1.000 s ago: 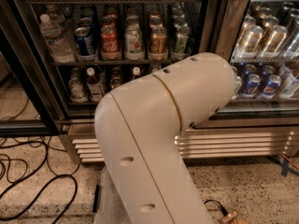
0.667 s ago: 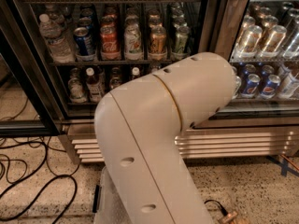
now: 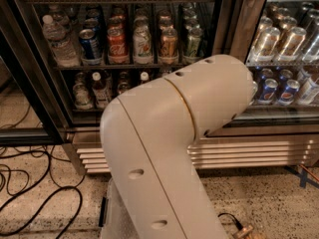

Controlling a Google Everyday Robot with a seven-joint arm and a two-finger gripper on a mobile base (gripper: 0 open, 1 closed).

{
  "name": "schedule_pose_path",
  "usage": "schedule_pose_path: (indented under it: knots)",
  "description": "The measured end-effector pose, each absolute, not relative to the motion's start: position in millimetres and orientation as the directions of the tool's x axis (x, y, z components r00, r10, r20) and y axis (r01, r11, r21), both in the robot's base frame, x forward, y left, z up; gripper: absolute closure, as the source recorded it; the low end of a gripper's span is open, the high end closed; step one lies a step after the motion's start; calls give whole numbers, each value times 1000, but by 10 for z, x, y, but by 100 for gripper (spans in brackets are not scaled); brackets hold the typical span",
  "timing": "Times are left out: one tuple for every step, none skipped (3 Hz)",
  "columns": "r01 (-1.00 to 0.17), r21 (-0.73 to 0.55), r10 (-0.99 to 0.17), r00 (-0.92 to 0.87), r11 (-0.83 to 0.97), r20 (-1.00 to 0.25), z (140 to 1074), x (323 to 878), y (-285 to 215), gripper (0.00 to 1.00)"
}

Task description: Pick blue plastic bottle from bottom shelf of fridge

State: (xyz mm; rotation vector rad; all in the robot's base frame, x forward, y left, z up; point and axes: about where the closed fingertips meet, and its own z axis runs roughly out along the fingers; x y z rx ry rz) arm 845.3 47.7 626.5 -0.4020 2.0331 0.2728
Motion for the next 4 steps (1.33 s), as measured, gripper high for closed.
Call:
schedule_pose_path:
  knots:
    - [-393,23,-167,-441,919,-882,6265,8453,477,100]
    - [-391,11,-175,-436,920,-883,6289,8466,491,100]
    - [-390,4,-178,-429,921,-885,6324,8463,496,100]
    - [-390,-2,-181,-422,921,-888,6360,8452,504,100]
